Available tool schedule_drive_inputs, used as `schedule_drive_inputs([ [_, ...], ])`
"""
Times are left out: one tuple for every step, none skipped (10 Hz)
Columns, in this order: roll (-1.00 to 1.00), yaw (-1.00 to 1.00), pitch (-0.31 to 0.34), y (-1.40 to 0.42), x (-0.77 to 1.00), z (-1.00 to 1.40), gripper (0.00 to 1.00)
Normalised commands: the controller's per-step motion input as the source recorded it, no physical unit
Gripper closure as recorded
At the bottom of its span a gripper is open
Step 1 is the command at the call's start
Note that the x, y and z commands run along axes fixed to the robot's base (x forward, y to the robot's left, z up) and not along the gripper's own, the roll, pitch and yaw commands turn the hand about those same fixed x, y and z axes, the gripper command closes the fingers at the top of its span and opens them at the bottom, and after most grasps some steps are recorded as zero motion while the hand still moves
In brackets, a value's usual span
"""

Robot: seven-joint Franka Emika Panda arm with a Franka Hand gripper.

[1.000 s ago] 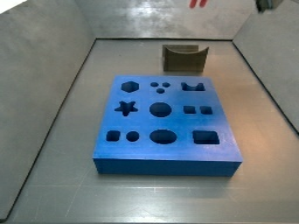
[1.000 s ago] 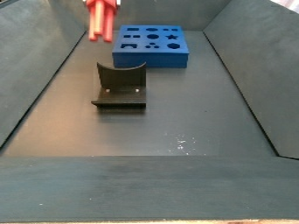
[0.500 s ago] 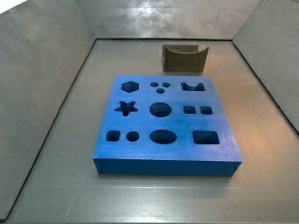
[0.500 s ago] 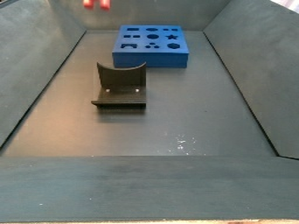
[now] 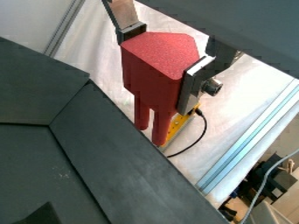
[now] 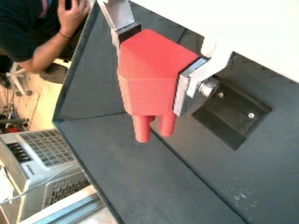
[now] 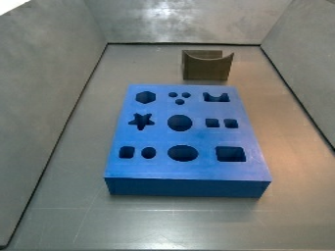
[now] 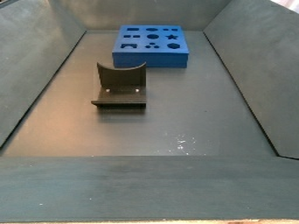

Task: Pick up the 3 prong object. Move up. Rotate the 3 prong object. Place the 3 prong object on the fixture. Regrasp the 3 prong object. Move to above the board. Insert the 3 prong object.
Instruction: Move to above the board.

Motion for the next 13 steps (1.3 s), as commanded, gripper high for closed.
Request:
schedule_drive_inputs([
  [-0.05,0.11,0.079,-0.03,0.03,0.75,1.00],
  [-0.05,0.09,0.077,-0.03,0.02,0.56,1.00],
  [-0.06,0.09,0.076,-0.02,0.02,0.47,1.00],
  [-0.06,0.08,0.080,-0.02,0.02,0.27,1.00],
  [-1.00,-0.14,0.079,-1.00,-0.63,-0.15,1.00],
  [-1.00,-0.14,0.071,-1.00,-0.64,-0.16,1.00],
  [-1.00,-0.14,0.063,-1.00,-0.68,-0.16,1.00],
  [-1.00,-0.14,0.058,-1.00,-0.69,-0.17,1.00],
  [-1.00,-0.14,0.059,-1.00,-0.70,-0.17,1.00],
  [-1.00,-0.14,0.063,-1.00,-0.73,-0.16,1.00],
  [-1.00,-0.13,0.063,-1.00,-0.74,-0.17,1.00],
  [-1.00,-0.13,0.062,-1.00,-0.77,-0.16,1.00],
  [-1.00,-0.12,0.057,-0.88,-0.72,-0.14,1.00],
])
